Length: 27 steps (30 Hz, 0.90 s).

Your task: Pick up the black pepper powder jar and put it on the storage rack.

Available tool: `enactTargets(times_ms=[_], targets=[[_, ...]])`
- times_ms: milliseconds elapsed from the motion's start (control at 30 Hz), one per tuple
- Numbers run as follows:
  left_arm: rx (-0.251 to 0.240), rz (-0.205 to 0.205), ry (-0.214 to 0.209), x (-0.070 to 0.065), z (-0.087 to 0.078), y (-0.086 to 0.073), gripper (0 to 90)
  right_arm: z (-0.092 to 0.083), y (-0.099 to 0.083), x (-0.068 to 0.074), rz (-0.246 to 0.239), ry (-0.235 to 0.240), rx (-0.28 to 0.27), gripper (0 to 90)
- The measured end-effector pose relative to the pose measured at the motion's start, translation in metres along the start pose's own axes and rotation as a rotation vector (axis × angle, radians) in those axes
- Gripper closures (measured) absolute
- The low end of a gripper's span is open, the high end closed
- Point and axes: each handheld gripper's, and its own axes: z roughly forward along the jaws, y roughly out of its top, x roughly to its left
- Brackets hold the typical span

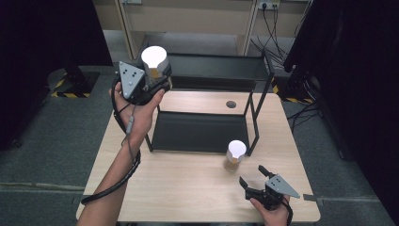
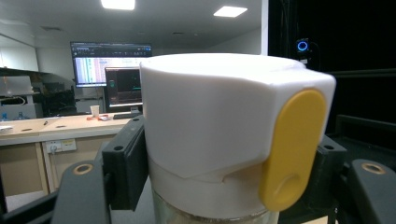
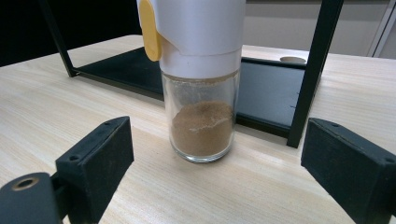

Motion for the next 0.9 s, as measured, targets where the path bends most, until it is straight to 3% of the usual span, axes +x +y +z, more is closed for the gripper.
enactTargets(times_ms=[900], targets=[[0.025, 0.003, 0.044, 0.007, 0.025, 0.021, 30.6, 0.000, 0.000, 0.000, -0.003, 0.001, 0.002, 9.5]])
